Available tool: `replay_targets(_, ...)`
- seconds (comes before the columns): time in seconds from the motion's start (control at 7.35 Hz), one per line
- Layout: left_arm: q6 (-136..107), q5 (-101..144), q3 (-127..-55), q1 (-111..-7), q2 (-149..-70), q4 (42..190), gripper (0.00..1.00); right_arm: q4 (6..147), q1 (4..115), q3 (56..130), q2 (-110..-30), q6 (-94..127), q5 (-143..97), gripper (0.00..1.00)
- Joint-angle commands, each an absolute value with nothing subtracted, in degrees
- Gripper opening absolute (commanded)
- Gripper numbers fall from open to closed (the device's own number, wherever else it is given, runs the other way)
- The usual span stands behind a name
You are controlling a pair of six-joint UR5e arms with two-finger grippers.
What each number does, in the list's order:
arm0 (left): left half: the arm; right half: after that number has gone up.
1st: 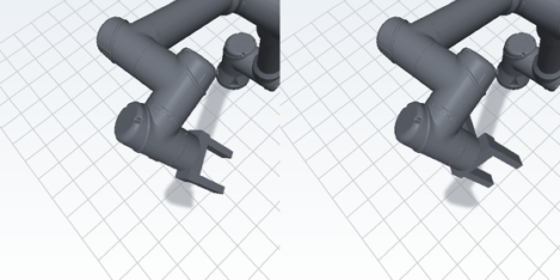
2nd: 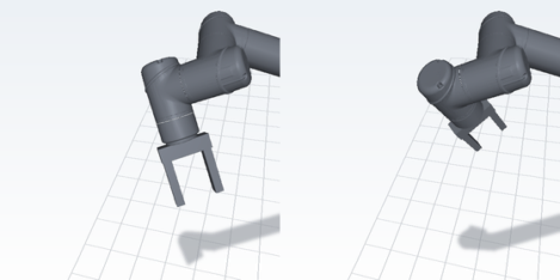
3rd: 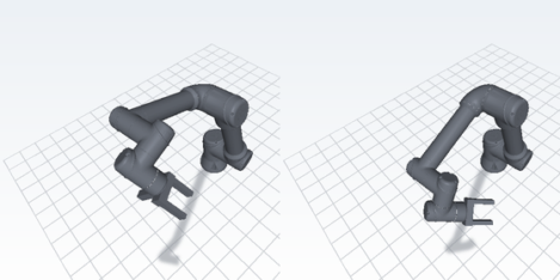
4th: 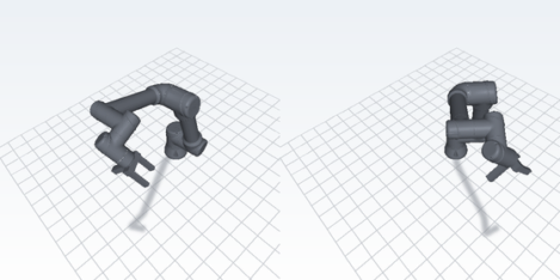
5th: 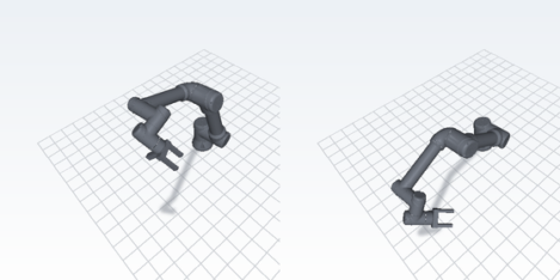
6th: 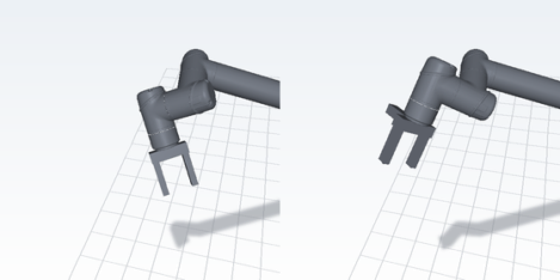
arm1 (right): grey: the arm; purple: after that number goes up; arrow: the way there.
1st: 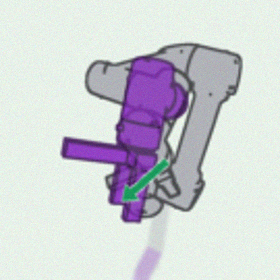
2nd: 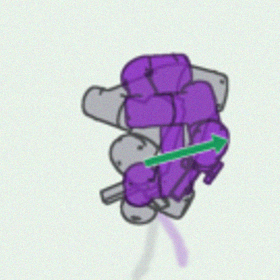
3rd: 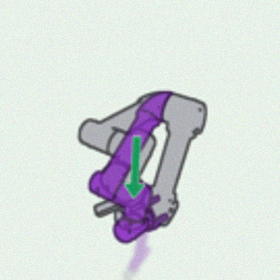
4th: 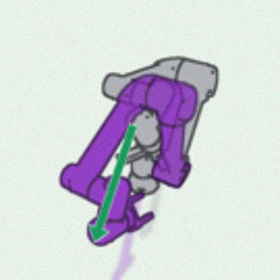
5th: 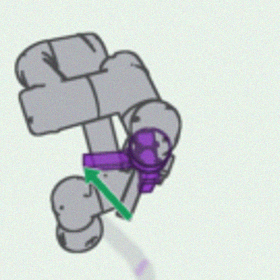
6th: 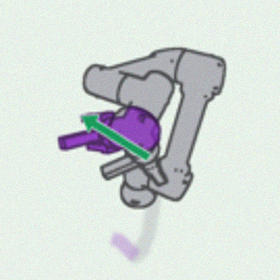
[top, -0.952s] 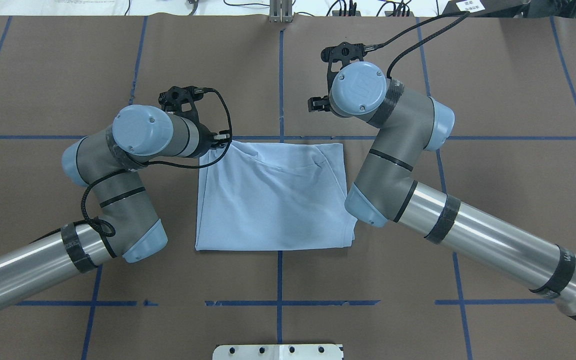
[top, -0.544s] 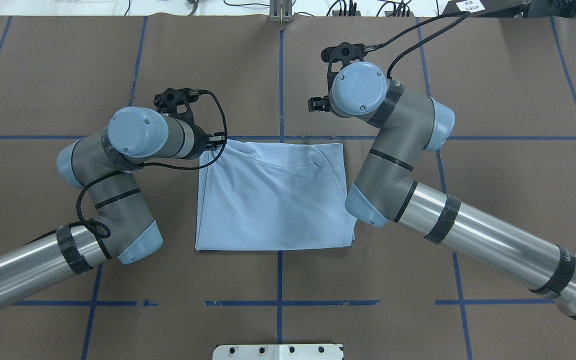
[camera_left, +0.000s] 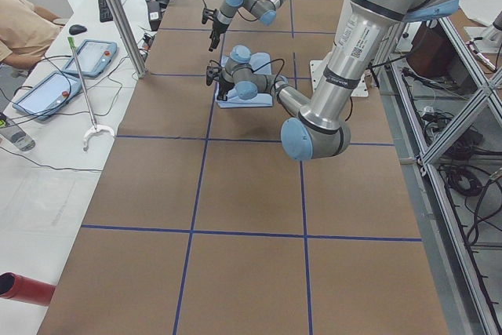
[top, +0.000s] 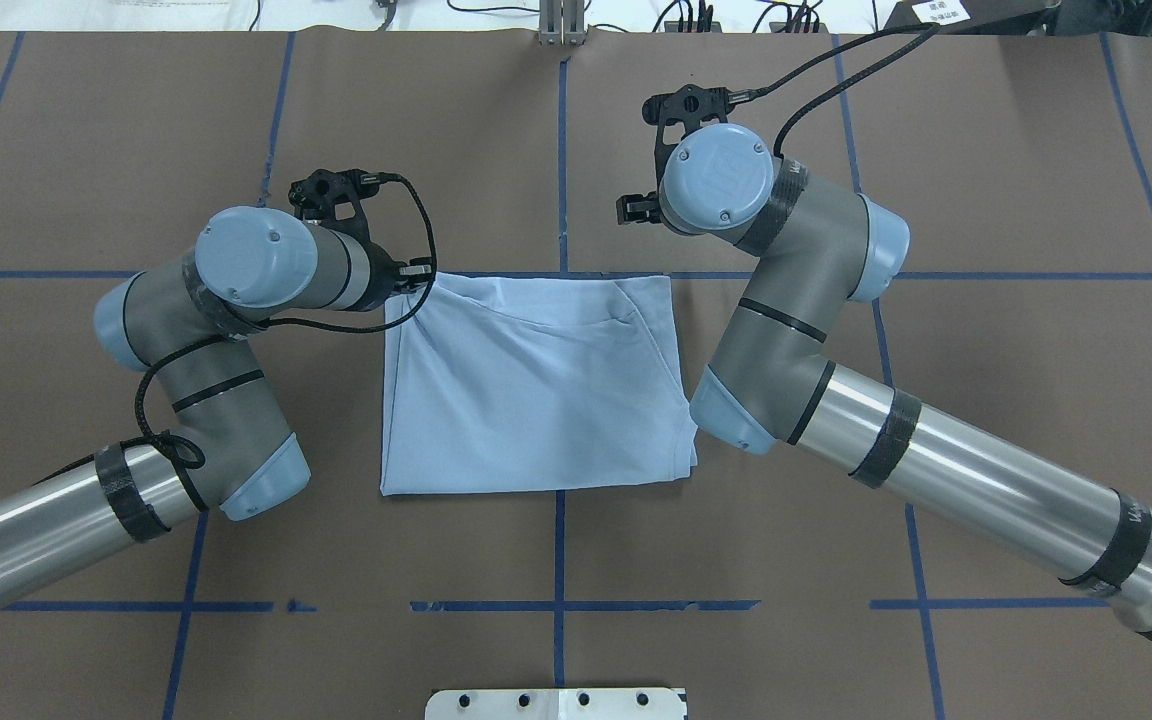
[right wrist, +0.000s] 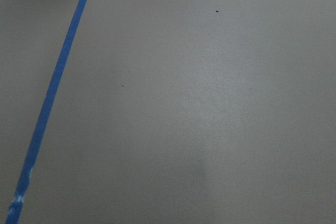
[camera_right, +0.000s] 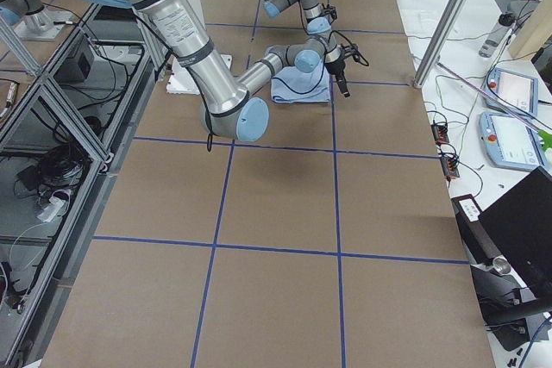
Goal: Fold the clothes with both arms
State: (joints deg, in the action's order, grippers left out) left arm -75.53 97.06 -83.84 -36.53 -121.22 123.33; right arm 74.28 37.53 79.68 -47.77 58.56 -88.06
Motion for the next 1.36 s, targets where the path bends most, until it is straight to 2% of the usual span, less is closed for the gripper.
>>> replay_targets(0.0,-73.92,97.29,-83.85,-37.96,-121.11,123.49,0.66,74.18,37.44,79.72,-47.46,60.1,-90.59,1.0)
replay_targets(0.14,-68.78,97.56,-84.46,-38.58,-121.03,124.7,1.0,74.27,37.18,80.41,-47.46,61.25,-91.4,1.0)
replay_targets(0.41,-67.94,97.65,-84.81,-38.94,-121.03,124.89,1.0,74.35,35.34,80.59,-47.2,68.07,-91.32,0.99)
replay_targets(0.68,-68.03,97.65,-84.82,-38.94,-121.03,124.89,1.0,74.18,31.92,80.42,-47.02,68.47,-90.7,0.75)
replay_targets(0.95,-68.12,97.65,-84.81,-38.94,-121.03,124.89,1.0,74.18,30.33,80.42,-47.02,68.99,-90.53,0.7)
replay_targets(1.22,-68.2,97.65,-84.82,-38.94,-120.94,124.89,1.0,74.27,29.8,79.98,-46.93,69.96,-88.79,0.62)
